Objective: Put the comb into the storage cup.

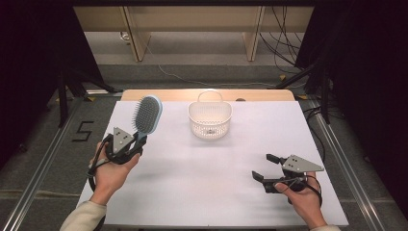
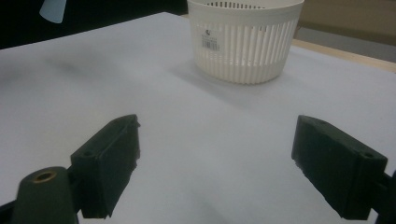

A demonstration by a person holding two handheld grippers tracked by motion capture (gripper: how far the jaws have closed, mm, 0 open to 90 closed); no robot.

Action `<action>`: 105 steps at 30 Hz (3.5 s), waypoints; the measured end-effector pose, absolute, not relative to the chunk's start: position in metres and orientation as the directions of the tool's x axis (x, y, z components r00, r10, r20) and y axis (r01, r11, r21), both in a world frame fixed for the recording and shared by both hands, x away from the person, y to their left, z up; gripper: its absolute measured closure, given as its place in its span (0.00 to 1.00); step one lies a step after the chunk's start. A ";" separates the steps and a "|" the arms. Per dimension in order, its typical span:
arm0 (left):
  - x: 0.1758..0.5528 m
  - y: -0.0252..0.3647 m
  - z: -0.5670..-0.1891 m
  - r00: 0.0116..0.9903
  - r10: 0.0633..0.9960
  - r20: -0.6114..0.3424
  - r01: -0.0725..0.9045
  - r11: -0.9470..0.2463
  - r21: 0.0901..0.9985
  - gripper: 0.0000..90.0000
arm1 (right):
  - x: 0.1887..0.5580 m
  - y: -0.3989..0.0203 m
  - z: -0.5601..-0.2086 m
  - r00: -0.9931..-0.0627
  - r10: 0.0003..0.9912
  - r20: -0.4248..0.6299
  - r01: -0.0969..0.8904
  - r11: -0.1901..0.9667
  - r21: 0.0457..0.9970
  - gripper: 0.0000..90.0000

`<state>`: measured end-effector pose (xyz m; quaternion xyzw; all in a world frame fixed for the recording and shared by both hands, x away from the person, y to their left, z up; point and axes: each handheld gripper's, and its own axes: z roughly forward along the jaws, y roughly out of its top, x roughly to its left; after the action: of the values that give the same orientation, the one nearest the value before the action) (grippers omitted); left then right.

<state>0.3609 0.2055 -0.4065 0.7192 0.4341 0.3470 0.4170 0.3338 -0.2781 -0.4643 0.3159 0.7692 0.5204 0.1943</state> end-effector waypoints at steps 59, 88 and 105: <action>0.371 0.192 -0.403 0.403 0.905 0.132 0.327 -0.277 0.903 0.78 | 0.334 -0.278 -0.465 -0.727 0.686 0.030 0.284 0.261 0.923 0.18; 0.377 0.181 -0.401 0.422 0.896 0.134 0.320 -0.286 0.903 0.78 | 0.334 -0.278 -0.465 -0.726 0.687 0.033 0.285 0.258 0.923 0.18; 0.379 0.181 -0.400 0.423 0.896 0.133 0.321 -0.285 0.903 0.78 | 0.334 -0.278 -0.465 -0.727 0.686 0.030 0.284 0.261 0.923 0.18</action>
<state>0.3791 0.1806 -0.4005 0.7274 0.4183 0.3368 0.4272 0.3340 -0.2779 -0.4648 0.3150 0.7701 0.5200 0.1933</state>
